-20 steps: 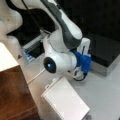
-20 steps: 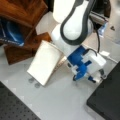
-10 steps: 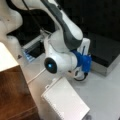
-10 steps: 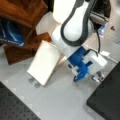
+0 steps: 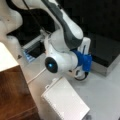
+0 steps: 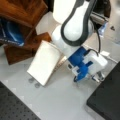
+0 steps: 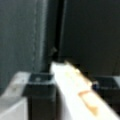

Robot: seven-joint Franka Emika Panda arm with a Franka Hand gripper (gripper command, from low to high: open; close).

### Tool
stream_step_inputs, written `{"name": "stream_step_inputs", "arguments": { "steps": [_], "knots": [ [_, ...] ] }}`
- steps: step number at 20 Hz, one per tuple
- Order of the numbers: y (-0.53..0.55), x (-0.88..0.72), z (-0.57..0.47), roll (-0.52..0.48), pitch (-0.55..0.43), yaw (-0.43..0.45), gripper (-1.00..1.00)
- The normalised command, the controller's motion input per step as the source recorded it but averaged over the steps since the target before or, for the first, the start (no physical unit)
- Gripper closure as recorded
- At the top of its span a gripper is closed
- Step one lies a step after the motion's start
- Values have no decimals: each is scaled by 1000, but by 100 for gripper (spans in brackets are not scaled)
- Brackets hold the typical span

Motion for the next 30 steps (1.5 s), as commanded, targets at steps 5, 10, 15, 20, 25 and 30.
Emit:
{"name": "stream_step_inputs", "arguments": {
  "steps": [5,10,15,20,25,30],
  "knots": [
    [-91,-5,226,5,-46,174,100],
    [-52,11,180,-43,-130,219,100],
    [6,-15,135,-34,-94,216,100],
    [89,-27,258,-55,-41,195,100],
    [106,-29,397,-58,47,169,100],
    [108,-9,370,-91,120,86,100]
  ]
}}
